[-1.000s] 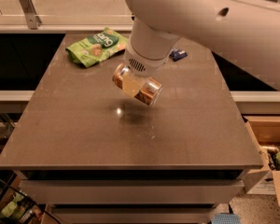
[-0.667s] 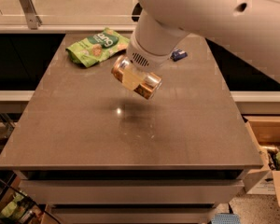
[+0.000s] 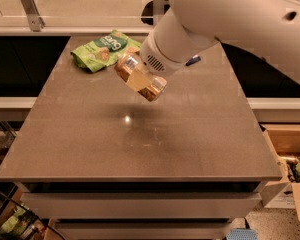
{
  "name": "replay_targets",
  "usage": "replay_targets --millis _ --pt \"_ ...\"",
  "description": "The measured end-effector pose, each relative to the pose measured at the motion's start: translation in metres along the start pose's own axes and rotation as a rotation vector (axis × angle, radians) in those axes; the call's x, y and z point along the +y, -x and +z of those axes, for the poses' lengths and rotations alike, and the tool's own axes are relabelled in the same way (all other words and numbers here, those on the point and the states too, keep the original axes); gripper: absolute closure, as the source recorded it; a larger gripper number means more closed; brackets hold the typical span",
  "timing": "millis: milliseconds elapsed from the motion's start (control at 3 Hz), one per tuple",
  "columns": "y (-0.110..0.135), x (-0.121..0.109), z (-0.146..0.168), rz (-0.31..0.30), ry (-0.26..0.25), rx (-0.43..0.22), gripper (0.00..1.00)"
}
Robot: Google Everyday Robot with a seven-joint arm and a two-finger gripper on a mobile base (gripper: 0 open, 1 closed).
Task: Place orange can upright
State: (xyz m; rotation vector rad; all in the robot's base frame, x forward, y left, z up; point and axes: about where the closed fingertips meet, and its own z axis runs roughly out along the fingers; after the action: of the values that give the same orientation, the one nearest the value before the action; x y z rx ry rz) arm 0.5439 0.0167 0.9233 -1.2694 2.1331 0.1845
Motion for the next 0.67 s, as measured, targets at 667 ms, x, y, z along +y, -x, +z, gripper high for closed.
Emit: replay_targets --millis 667 --pt "0.003 0.0042 0.013 0.0 0.081 -0.204 1.0"
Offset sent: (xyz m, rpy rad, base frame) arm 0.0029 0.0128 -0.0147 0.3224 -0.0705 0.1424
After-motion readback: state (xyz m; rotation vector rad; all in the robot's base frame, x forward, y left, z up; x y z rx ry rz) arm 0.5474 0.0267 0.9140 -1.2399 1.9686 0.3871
